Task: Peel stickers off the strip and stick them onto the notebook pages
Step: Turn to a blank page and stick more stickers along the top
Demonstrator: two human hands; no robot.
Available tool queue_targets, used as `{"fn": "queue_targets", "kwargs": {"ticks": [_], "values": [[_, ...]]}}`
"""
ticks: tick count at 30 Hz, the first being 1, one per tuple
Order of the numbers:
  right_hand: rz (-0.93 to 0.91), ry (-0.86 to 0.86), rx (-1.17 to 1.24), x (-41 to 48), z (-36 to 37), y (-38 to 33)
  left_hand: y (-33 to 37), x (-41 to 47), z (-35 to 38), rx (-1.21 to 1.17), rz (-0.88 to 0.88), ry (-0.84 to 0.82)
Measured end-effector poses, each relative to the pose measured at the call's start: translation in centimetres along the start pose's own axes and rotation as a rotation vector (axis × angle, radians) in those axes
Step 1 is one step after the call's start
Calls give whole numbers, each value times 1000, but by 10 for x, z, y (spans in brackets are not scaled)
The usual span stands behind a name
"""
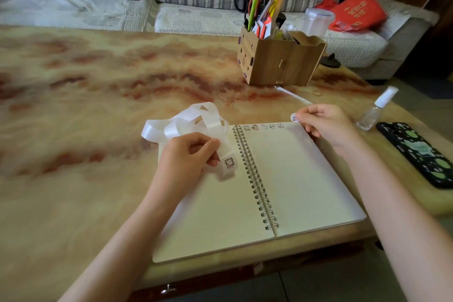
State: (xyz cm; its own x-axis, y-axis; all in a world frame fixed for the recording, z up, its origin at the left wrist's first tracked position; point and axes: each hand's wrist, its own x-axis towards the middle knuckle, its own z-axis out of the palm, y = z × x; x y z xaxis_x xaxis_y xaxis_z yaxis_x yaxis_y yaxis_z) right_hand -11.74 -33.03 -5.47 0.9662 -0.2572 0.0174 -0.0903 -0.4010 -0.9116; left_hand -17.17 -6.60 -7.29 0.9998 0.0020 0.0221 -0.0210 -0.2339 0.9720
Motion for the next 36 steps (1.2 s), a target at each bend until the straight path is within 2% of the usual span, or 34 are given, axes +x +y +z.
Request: {"fn": "queue_targets", "kwargs": {"ticks": [10,36], "values": [[-25,-8,-84,14,8,11,-2,0,0,29,-3,5],[-29,25,-77,16,12,19,-1,0,0,42,-20,-1]]}}
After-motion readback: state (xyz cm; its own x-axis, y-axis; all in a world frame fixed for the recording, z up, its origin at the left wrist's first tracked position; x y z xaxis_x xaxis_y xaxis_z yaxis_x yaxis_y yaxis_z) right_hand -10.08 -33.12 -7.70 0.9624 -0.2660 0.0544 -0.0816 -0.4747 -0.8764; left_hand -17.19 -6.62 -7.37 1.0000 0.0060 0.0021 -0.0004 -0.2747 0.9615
